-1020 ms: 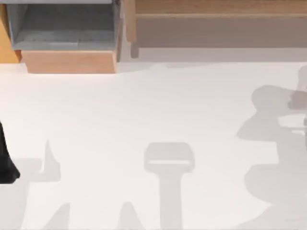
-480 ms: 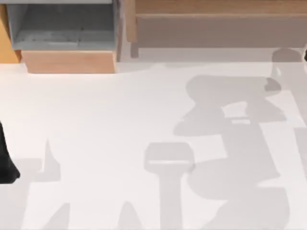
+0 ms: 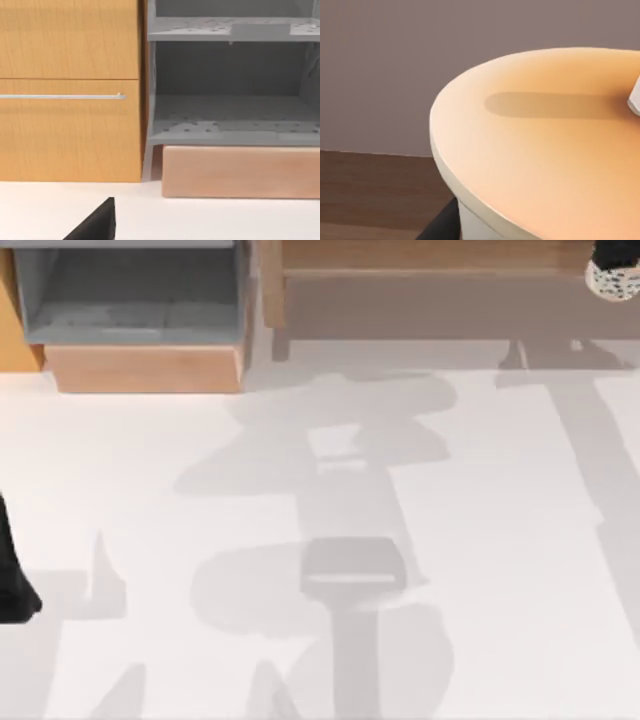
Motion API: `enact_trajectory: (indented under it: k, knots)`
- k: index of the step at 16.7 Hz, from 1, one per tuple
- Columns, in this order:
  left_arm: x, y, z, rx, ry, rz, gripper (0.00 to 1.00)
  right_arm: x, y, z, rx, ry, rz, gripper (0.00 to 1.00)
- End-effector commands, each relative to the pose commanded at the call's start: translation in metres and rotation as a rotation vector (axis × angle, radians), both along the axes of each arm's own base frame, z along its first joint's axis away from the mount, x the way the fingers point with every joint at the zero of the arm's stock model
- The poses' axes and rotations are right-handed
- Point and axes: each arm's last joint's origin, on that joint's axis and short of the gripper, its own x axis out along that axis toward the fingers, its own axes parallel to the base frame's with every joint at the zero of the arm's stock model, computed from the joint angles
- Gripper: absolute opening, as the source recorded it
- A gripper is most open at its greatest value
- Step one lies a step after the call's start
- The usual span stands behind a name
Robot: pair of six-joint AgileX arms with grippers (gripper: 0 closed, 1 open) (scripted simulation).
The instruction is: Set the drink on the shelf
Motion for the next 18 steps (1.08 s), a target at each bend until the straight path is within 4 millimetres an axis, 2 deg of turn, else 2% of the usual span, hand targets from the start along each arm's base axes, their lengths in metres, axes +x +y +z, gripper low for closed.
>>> enact_trajectory:
  k: [4, 10, 18]
  knots:
    - [0.0, 0.0, 0.0, 0.0, 0.0, 0.0, 1.0, 0.019, 0.014, 0.027, 0.001, 0.079, -0.052, 0.0]
    - [0.0, 0.0, 0.0, 0.0, 0.0, 0.0, 1.0, 0.045, 0.025, 0.054, -0.01, 0.158, -0.131, 0.0]
    - [0.0, 0.0, 0.0, 0.0, 0.0, 0.0, 1.0, 0.048, 0.025, 0.059, -0.01, 0.16, -0.147, 0.0]
